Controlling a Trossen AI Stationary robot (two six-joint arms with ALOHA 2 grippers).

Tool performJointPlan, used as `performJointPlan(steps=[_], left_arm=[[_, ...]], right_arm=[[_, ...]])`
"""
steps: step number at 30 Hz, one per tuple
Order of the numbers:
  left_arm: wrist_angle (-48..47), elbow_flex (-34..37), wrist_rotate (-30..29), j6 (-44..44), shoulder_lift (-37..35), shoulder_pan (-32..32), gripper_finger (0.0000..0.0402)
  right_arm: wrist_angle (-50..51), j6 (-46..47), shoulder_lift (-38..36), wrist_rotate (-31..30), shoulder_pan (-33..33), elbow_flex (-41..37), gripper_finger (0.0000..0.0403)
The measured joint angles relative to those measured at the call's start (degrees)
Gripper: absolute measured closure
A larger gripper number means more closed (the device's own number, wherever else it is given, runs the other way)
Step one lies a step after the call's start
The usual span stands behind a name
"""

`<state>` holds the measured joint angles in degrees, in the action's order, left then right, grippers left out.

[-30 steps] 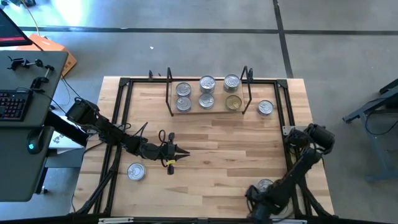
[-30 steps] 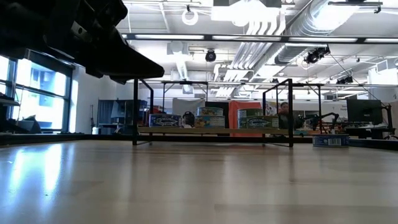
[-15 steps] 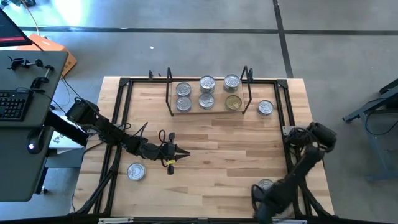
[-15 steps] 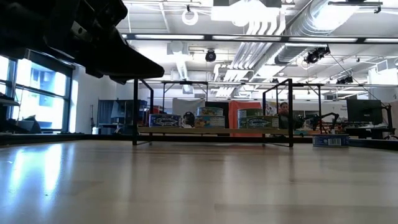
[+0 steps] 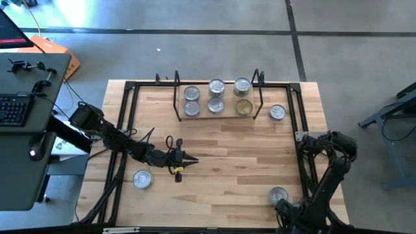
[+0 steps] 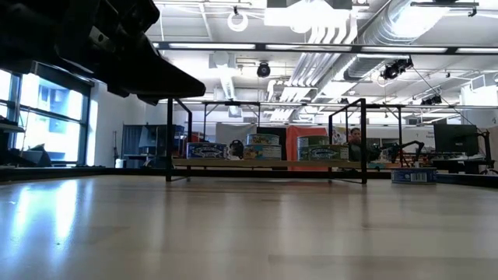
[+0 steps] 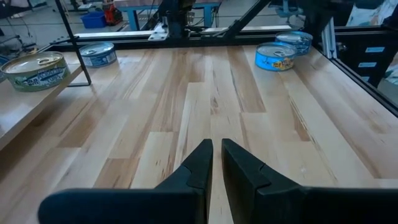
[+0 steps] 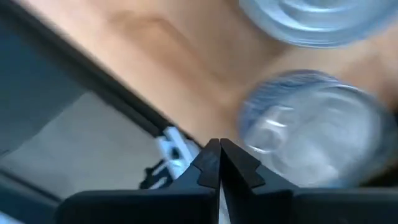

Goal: Stack canned seafood by type on shelf
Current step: Stack the blue tuna can on top of the blue tuna can on the shelf

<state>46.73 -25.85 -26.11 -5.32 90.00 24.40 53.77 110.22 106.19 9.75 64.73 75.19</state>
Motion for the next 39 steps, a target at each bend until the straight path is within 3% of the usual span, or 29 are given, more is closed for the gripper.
performJointPlan(steps=[6, 13, 19, 28, 33, 39], left_arm=[[0.34, 0.00, 0.00, 0.00, 0.00, -0.04, 0.0377], [0.23, 0.00, 0.00, -0.40, 0.00, -0.04, 0.0377], [0.21, 0.00, -0.02, -0.44, 0.00, -0.04, 0.0377], [0.08, 0.00, 0.00, -0.52, 0.00, -0.04, 0.0377], [-0.09, 0.00, 0.00, -0.52, 0.00, -0.04, 0.0377], [-0.28, -0.01, 0.27, -0.43, -2.68, 2.38, 0.0377]], right_arm=[[10.45, 1.03, -0.02, 5.29, -0.24, 0.34, 0.0403], [3.20, -4.58, -0.03, 6.01, -1.19, -4.73, 0.0403], [-3.46, -10.11, -0.26, 5.96, -6.12, -5.74, 0.0403], [-4.10, -27.79, -0.28, -2.18, -17.86, -5.71, 0.0403], [-4.76, -41.49, -0.19, -9.67, -25.61, -5.79, 0.0403], [-12.34, -55.99, 0.71, -18.40, -35.93, -5.85, 0.0403]])
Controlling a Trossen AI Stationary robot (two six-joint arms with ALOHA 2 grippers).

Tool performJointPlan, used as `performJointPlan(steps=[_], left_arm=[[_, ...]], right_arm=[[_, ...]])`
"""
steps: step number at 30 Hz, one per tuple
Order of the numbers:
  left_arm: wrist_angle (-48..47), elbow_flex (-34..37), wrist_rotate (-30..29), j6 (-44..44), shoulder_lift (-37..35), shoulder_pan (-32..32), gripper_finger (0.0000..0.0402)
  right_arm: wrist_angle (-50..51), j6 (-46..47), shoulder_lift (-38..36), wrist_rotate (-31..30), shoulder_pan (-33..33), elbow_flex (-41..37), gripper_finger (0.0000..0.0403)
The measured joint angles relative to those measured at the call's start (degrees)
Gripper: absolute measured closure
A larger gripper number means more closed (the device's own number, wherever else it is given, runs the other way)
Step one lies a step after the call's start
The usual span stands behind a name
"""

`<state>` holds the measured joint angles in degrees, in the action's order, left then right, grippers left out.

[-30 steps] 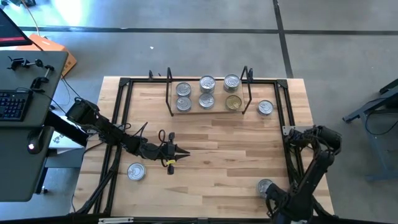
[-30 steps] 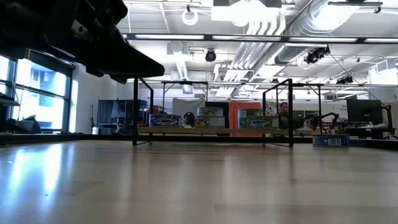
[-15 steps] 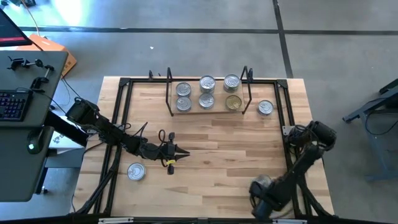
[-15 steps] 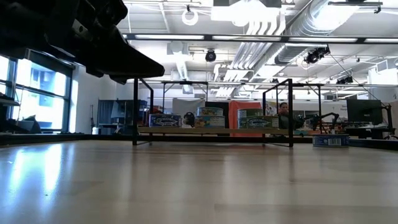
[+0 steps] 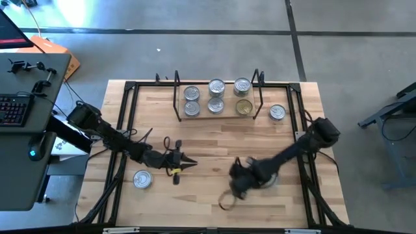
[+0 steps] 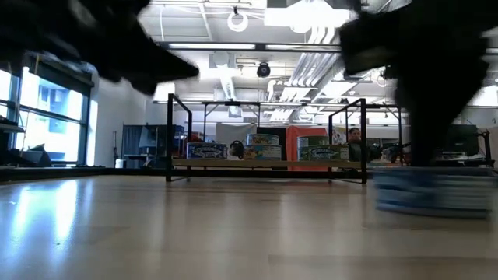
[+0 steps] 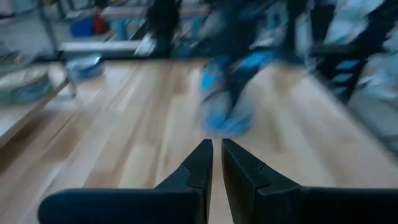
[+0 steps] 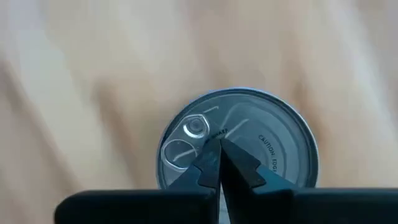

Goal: Stack canned seafood by type on shelf
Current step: Stack the blue tuna can on top of the blue tuna can on the shelf

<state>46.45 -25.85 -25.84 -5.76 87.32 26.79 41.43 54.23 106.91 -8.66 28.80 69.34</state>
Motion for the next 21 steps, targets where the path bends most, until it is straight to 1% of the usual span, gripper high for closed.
performJointPlan(steps=[3, 7, 10, 11, 12, 14, 16, 18, 21], left_arm=[[-0.78, -0.02, 0.02, 2.45, -3.96, 2.23, 0.0377], [-3.81, -0.02, -0.80, 8.35, -9.26, 4.62, 0.0377], [-5.87, -0.02, -3.59, 10.84, -11.58, 5.83, 0.0377], [-6.23, -0.02, -4.21, 10.90, -12.05, 6.15, 0.0377], [-6.63, -0.02, -4.32, 10.96, -12.44, 6.30, 0.0377], [-8.46, -0.02, -4.36, 11.72, -13.02, 6.60, 0.0377], [-10.68, -0.02, -4.35, 11.91, -13.02, 6.77, 0.0374], [-13.39, -0.02, -4.31, 11.01, -12.80, 6.48, 0.0366], [-15.70, -0.02, -3.48, 8.44, -11.64, 5.05, 0.0337]], right_arm=[[-9.42, -7.99, 2.25, -4.99, -4.37, -0.04, 0.0403], [-27.02, -20.76, 5.03, -14.19, -8.26, -0.29, 0.0403], [-39.62, -24.82, 5.15, -28.46, -9.48, -0.41, 0.0403], [-42.39, -26.39, 4.82, -32.35, -9.59, -0.24, 0.0403], [-44.13, -28.44, 4.55, -34.90, -9.54, -0.16, 0.0403], [-44.54, -30.68, 4.39, -37.13, -8.83, -0.19, 0.0403], [-42.33, -30.64, 4.16, -37.81, -7.51, -0.30, 0.0403], [-39.13, -28.27, 3.64, -38.23, -5.73, -0.26, 0.0403], [-31.33, -21.77, 3.37, -38.97, -2.57, -0.24, 0.0403]])
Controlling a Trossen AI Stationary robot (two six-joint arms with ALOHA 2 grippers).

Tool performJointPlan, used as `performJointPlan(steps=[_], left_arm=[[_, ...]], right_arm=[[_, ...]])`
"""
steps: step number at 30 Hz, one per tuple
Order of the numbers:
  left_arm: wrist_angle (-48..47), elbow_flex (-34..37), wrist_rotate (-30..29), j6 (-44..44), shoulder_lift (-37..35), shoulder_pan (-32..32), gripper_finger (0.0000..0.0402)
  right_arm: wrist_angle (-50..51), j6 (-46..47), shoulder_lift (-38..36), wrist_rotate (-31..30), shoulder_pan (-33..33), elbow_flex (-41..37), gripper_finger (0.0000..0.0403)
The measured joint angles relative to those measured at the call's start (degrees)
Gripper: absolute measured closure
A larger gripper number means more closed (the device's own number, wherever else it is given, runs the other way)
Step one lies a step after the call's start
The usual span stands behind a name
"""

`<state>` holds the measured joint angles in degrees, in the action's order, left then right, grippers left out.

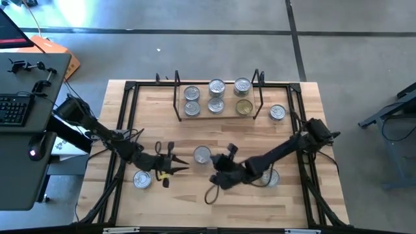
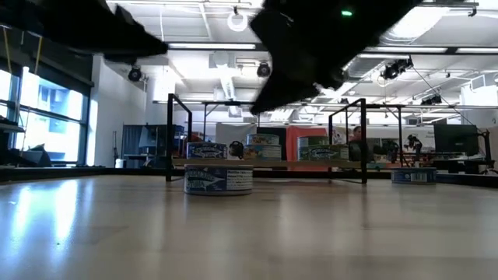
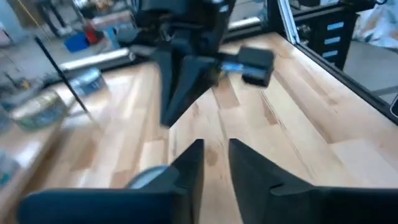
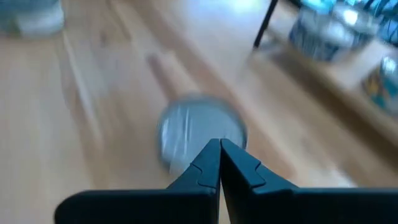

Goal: Stack canned seafood by type on shelf
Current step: Stack the blue tuna can on top of the blue tuna can on the shelf

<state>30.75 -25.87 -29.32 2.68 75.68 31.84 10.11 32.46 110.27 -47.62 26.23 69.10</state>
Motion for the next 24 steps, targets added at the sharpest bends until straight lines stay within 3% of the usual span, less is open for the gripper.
performJointPlan(steps=[4, 10, 17, 24], left_arm=[[0.10, -1.66, 4.94, -0.47, 4.21, -2.93, 0.0279], [-3.08, -7.98, 11.70, 7.68, 14.68, -6.76, 0.0222], [-12.60, -15.47, 10.60, 12.86, 22.81, -10.12, 0.0236], [-19.42, -17.92, 10.38, 11.05, 25.99, -13.71, 0.0279]], right_arm=[[3.27, 7.95, 0.05, -3.27, 4.77, -2.75, 0.0403], [-3.50, 19.70, 0.04, -8.86, 9.33, -11.76, 0.0403], [-18.35, 23.07, -0.01, -9.00, 9.93, -19.01, 0.0403], [-20.44, 20.20, -0.03, -8.92, 9.93, -19.03, 0.0403]])
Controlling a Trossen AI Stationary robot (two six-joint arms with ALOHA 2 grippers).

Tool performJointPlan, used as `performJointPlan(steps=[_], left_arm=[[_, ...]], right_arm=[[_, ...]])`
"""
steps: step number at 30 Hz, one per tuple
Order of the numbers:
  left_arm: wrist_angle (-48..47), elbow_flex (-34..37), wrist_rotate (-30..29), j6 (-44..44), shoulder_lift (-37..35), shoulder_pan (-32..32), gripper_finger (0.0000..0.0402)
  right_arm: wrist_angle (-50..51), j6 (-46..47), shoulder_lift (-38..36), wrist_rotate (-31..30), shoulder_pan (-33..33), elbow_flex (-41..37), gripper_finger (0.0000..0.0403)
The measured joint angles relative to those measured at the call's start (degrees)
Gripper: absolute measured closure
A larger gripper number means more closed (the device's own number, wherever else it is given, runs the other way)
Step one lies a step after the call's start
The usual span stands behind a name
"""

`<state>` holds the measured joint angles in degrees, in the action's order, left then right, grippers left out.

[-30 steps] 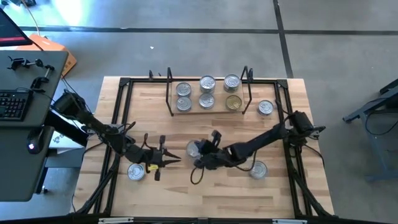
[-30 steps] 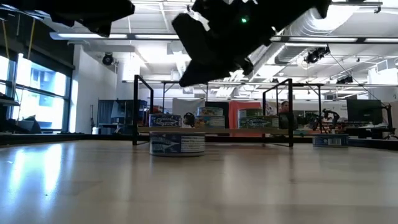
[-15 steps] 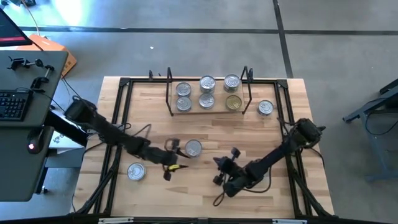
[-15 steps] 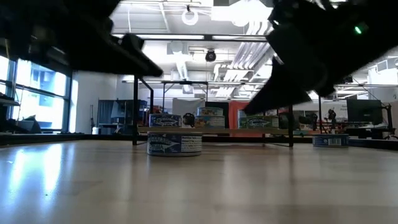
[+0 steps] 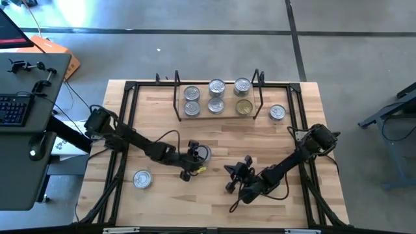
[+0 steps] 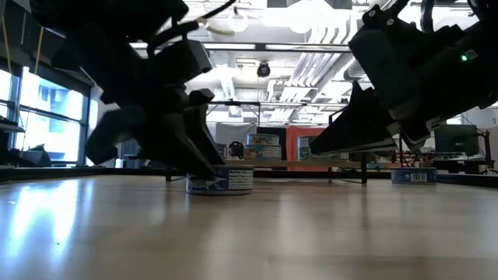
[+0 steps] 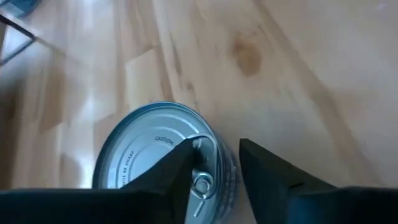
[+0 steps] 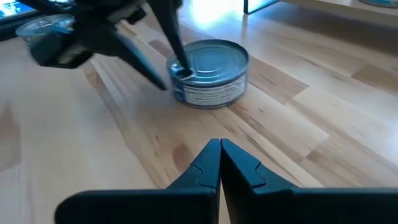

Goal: Stack canned seafood by type on shelf
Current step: Stack the blue tuna can on top of the blue tuna can on the shelf

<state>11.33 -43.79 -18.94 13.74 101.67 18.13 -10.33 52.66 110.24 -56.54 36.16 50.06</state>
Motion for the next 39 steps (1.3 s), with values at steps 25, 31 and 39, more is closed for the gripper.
performJointPlan(steps=[25, 31, 39], left_arm=[[-8.75, -5.80, -20.22, -1.64, -2.21, 11.18, 0.0401], [-11.93, -8.57, -27.50, -1.55, -2.21, 12.37, 0.0401], [-14.44, -11.02, -25.55, -2.02, -2.34, 12.10, 0.0401]], right_arm=[[-0.03, -0.65, -0.07, 0.14, -0.17, 0.11, 0.0403], [0.18, -1.18, -0.07, 0.14, -0.17, 0.11, 0.0403], [0.15, -1.22, -0.07, 0.23, -0.17, 0.11, 0.0403]])
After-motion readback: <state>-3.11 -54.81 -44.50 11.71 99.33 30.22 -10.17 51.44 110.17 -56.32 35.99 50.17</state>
